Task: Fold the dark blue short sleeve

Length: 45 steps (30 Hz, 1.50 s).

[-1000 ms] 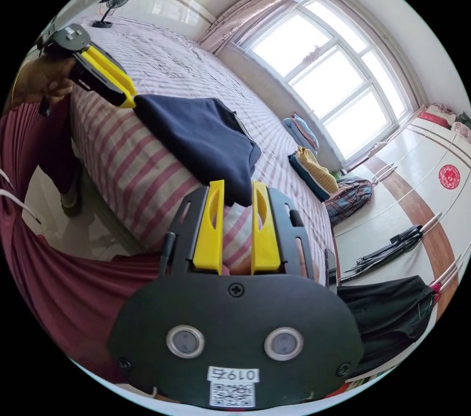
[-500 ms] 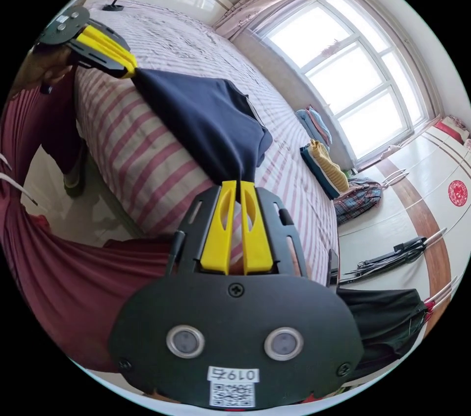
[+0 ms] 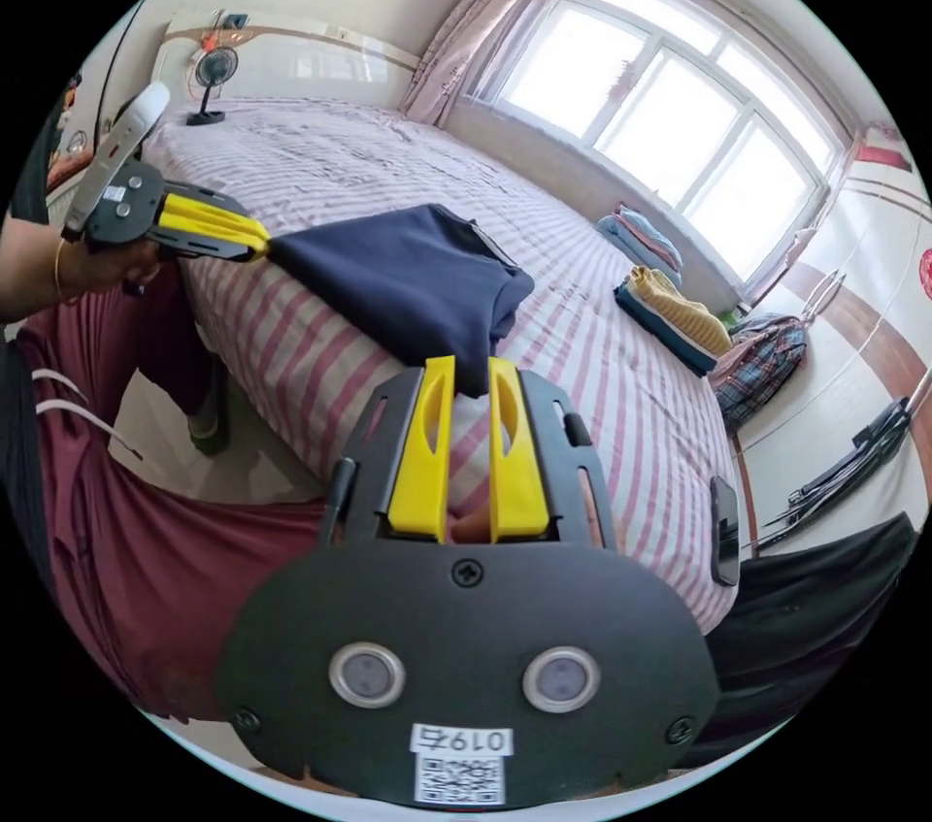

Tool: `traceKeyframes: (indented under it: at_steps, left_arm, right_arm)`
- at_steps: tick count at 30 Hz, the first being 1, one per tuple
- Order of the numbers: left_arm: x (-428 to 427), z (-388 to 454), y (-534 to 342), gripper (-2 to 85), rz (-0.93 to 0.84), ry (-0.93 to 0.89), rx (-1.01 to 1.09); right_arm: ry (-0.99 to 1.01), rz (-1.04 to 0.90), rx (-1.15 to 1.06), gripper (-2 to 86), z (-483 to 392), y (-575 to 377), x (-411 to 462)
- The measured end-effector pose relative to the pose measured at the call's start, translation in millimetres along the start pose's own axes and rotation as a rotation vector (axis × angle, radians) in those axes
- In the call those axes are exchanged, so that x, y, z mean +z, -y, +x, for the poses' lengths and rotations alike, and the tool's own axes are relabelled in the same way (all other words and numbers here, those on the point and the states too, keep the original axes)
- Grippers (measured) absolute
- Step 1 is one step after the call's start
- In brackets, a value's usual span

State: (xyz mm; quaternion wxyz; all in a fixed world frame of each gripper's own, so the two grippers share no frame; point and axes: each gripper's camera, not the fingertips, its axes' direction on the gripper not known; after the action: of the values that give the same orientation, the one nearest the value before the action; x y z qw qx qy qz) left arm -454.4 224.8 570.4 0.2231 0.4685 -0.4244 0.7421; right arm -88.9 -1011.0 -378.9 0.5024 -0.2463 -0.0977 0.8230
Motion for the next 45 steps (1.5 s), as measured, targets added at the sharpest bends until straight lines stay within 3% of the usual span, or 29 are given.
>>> traceKeyframes:
  at_steps: [8, 15, 19, 26, 34, 39, 41, 45]
  left_arm:
    - [3, -1, 4, 0.7, -0.013, -0.028, -0.031]
    - [6, -4, 8, 0.7, -0.017, -0.03, -0.029]
    - [10, -7, 11, 0.7, -0.023, -0.026, -0.024]
    - [21, -13, 13, 0.8, -0.023, -0.005, 0.004]
    - [30, -39, 17, 1.1, -0.015, -0.065, 0.004]
    - [27, -64, 13, 1.3, -0.001, -0.052, -0.005]
    - [18, -85, 14, 1.4, 0.073, -0.086, -0.031]
    - [35, -125, 49, 2.0, 0.078, -0.121, -0.103]
  right_arm:
    - [-0.239, -0.056, -0.34, 9.0, -64, -3, 6]
    - [-0.432, -0.057, -0.577, 3.4, -101, 0, 27]
    - [-0.335, -0.044, -0.457, 0.7, -75, 15, 13]
    - [-0.325, -0.092, -0.521, 0.7, -86, 1, 26]
    - [-0.286, -0.112, -0.496, 8.2, -74, 4, 14]
    - [-0.307, -0.04, -0.496, 8.5, -62, 0, -9]
    - [-0.296, 0.021, -0.454, 8.0, -52, 1, -25]
    - [-0.128, 0.122, -0.117, 6.8, 17, 24, -48]
